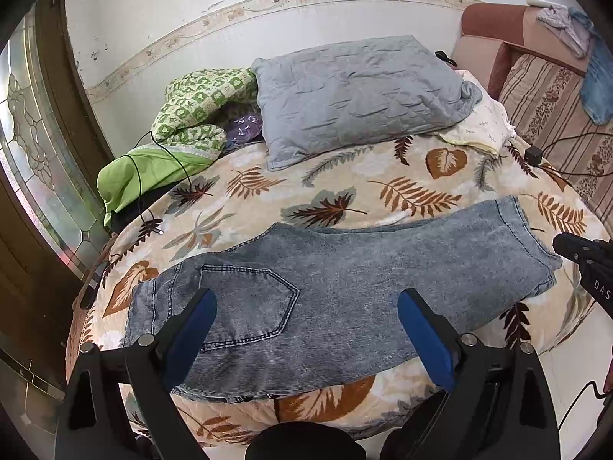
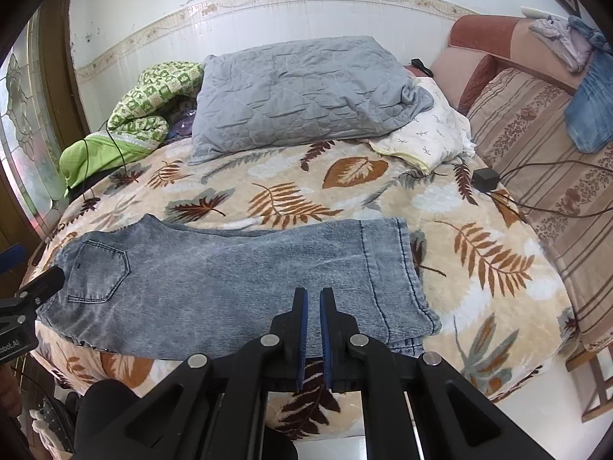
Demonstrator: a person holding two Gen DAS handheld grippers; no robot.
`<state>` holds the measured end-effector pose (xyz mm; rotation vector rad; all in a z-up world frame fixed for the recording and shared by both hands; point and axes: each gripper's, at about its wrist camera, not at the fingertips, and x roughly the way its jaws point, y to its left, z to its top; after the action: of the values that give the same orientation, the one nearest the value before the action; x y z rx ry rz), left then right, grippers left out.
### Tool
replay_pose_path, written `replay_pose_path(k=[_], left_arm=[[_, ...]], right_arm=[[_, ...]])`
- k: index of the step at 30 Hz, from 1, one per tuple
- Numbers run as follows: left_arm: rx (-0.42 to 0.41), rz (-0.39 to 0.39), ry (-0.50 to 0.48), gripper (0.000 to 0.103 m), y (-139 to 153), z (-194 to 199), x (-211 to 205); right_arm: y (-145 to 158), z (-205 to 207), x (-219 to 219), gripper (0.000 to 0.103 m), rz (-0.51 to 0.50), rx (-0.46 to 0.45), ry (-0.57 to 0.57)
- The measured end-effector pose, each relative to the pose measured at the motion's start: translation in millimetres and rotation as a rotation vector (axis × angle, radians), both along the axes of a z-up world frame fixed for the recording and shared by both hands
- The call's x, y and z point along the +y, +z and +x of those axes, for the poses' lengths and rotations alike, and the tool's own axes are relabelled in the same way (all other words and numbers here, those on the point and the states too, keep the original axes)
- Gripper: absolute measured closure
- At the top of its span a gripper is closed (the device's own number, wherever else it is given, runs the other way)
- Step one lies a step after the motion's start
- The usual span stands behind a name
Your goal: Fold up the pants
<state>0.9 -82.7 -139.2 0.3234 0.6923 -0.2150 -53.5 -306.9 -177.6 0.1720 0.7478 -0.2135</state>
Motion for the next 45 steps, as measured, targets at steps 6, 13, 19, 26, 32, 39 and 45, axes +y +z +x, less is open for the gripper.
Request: replay_pose_path(k=[6,13,19,26,32,39,45], left_arm=[[0.015,0.016,-0.003,0.007,-7.3,1.4,-1.9],[0.009,0.012,0.008,0.007,-7.1,2.6,1.8],[0.008,0.001,0.016,0.007,-5.9,4.6,6.4],[-0.001,-0.02,0.032,0.007,-1.6,5.7,14.2],[-0.003,-0.034,0.051,0.007,0.4,8.2,22.6],[-0.002,-0.048,0.082,0.007,0.4,12.6,34.5],[0.002,-0.057,0.103,0.007,-1.0,16.0,42.0]], right_arm=[[-5.6,2.1,-3.1,0.095,0.007,0.022,-0.005],[-8.4,3.3,-4.2,0.095,0.019,0.027,-0.005],[-7.3,5.0,0.6,0.095,0.011,0.027,0.008],[-6.7,6.0,6.0,0.095,0.004,0.03,0.017],[-6.0,6.4,8.9,0.095,0.001,0.031,0.022],[-6.3,6.7,10.8,0.095,0.0,0.032,0.024],[-6.4,7.9,13.1,0.095,-0.003,0.034,0.029]])
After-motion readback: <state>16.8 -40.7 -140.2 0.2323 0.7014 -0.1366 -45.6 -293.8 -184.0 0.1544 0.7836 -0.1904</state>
